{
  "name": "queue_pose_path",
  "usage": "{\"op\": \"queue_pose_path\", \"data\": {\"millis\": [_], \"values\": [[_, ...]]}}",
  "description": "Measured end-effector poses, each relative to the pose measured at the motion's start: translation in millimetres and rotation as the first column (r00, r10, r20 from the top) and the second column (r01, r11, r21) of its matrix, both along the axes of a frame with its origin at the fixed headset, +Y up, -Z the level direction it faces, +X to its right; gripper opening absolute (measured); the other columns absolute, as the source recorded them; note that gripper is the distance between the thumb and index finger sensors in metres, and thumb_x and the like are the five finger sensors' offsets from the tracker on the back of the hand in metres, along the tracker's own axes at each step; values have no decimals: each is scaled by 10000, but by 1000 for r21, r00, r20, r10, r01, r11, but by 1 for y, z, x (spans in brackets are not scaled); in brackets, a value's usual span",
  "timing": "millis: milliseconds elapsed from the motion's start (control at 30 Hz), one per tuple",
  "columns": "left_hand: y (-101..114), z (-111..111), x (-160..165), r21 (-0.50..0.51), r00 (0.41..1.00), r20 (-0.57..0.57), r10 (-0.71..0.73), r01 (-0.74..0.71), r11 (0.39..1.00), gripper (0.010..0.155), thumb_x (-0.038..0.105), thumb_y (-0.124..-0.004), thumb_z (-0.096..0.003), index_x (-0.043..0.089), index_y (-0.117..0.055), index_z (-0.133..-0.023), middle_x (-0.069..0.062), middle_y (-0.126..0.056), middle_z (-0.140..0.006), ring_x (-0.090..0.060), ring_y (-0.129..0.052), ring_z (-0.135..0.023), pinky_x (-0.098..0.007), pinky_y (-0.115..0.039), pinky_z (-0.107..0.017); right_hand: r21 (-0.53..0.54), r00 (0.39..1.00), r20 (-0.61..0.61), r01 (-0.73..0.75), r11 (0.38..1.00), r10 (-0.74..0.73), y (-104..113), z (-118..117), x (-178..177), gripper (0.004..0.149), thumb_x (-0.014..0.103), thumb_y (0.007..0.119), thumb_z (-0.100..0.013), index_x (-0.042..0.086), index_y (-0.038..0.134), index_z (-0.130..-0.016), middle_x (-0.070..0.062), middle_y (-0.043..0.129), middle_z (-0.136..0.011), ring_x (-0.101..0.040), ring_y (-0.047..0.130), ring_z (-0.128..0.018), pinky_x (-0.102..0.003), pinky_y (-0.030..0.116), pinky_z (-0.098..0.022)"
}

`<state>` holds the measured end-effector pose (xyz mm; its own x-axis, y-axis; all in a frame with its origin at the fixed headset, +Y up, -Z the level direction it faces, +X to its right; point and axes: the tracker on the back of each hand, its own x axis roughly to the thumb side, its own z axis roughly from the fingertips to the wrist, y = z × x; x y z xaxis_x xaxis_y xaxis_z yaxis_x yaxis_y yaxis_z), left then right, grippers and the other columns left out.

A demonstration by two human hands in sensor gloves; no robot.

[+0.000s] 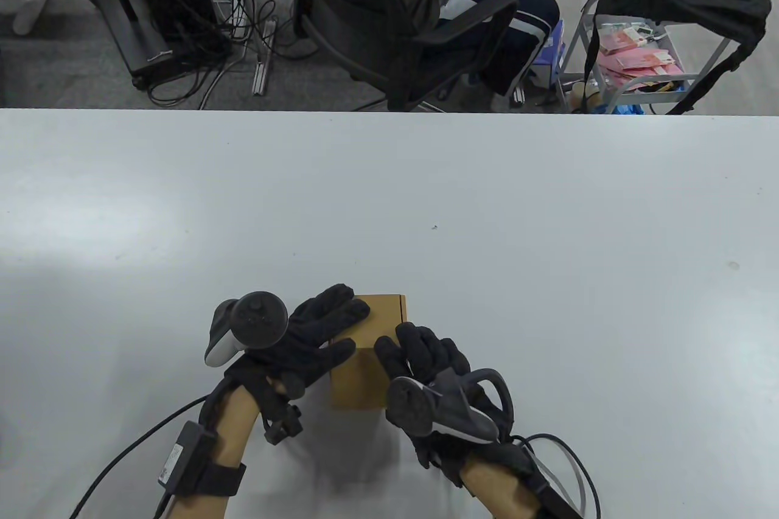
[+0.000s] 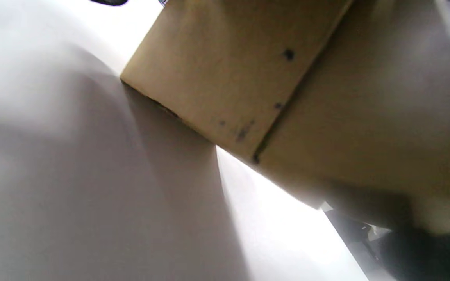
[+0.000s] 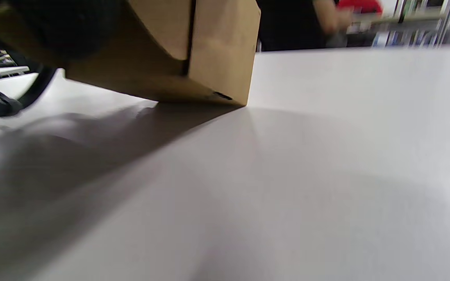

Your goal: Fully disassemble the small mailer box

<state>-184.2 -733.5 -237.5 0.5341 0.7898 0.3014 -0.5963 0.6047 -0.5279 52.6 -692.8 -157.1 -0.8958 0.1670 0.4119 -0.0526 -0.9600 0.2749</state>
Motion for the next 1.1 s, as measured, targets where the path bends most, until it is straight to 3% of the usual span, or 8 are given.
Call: {"op": "queue_pose_path", "data": {"millis": [200,333,500,667,833,900,967,1100], "values": [[-1,15,0,30,999,8,-40,40,999,668,684,-596,-474,449,-505,-1092,151,-217,-1190,-316,-271,-1138,-594,-456,-776,-269,986,-58,135,954,-156,12,6,15,849,560,746,-340,335,224,-971,-24,28,-1056,-382,182,-1028,-571,297,-753],[-1,25,3,54,998,3,-67,67,996,617,596,-650,-486,456,-520,-1072,182,-192,-1158,-290,-265,-1128,-576,-455,-775,-266,977,-65,182,947,-205,15,13,18,731,555,682,-365,283,391,-978,-51,229,-1081,-404,282,-1017,-580,348,-734],[-3,28,4,37,998,-2,-65,65,997,608,549,-663,-490,464,-502,-1070,191,-163,-1161,-283,-238,-1127,-568,-447,-780,-131,974,-81,202,971,-213,25,17,20,655,496,680,-384,251,490,-960,-70,458,-1068,-417,456,-999,-588,452,-712],[-4,27,4,25,998,5,-55,55,998,607,545,-657,-489,468,-502,-1071,201,-156,-1164,-274,-227,-1130,-566,-443,-783,-25,975,2,221,975,-221,36,14,36,598,372,713,-404,299,503,-959,-58,485,-1074,-411,480,-1008,-608,451,-714],[-4,27,3,29,998,8,-60,60,998,608,538,-657,-487,464,-505,-1071,195,-161,-1166,-281,-229,-1129,-568,-444,-782,234,985,111,102,967,-131,38,17,38,693,383,714,-401,348,330,-977,9,272,-1112,-356,374,-1058,-597,399,-751],[-4,27,3,33,998,8,-64,64,997,608,538,-657,-486,465,-506,-1070,197,-164,-1166,-282,-231,-1129,-568,-445,-781,379,986,134,42,925,-100,39,22,31,724,378,718,-402,364,276,-975,39,218,-1115,-333,359,-1068,-583,391,-765],[-4,27,3,37,998,8,-69,68,997,605,539,-652,-488,468,-504,-1071,196,-163,-1166,-285,-228,-1129,-568,-444,-781,540,985,172,-72,838,-26,38,30,20,726,373,713,-405,383,260,-972,63,195,-1116,-318,347,-1077,-578,389,-774],[-5,28,4,45,997,7,-77,77,996,607,542,-643,-490,467,-495,-1074,191,-155,-1167,-287,-226,-1129,-570,-441,-781,600,993,107,-106,793,51,33,42,-6,720,369,702,-409,380,255,-974,70,224,-1114,-293,396,-1070,-570,417,-769]]}}
